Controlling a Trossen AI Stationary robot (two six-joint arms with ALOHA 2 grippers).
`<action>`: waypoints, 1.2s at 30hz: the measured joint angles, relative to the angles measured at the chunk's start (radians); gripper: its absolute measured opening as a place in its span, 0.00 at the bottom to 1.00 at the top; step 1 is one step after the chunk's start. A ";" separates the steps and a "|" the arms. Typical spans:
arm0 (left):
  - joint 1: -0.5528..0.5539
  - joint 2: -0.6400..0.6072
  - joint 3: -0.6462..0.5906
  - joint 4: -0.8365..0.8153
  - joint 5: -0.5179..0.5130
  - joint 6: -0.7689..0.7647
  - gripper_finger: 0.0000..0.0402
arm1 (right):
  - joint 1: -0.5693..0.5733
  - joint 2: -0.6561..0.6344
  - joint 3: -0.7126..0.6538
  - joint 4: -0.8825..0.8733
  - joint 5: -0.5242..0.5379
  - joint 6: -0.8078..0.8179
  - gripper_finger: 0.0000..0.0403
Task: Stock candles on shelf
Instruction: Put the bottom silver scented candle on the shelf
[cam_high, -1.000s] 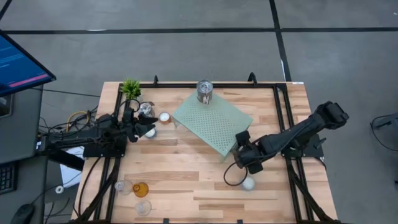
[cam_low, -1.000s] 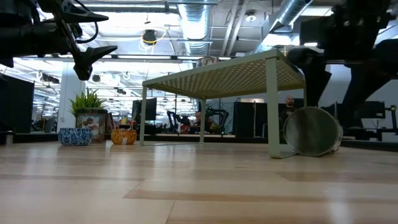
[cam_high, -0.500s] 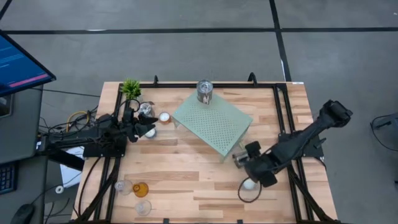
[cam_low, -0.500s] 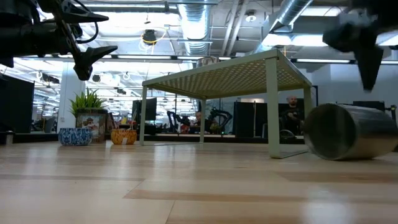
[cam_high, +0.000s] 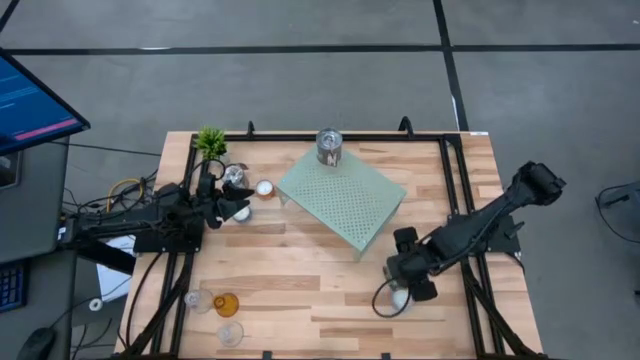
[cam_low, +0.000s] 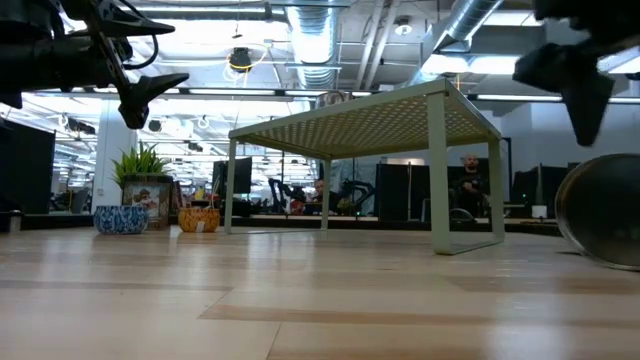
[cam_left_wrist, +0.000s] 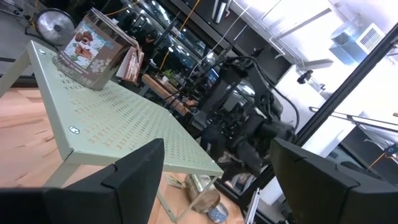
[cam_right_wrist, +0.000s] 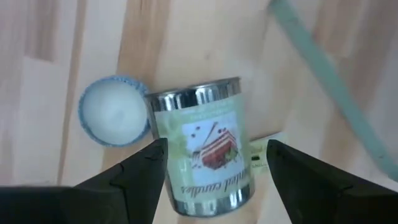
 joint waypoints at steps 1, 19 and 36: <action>0.000 0.000 0.000 0.000 0.000 0.000 0.73 | 0.004 0.023 0.000 -0.001 -0.003 -0.002 0.66; 0.000 0.000 0.000 0.008 0.000 0.000 0.73 | -0.030 0.100 -0.073 0.164 -0.083 -0.029 0.66; 0.000 0.000 0.000 0.008 0.000 0.000 0.73 | -0.109 0.085 -0.095 0.269 -0.130 -0.024 0.66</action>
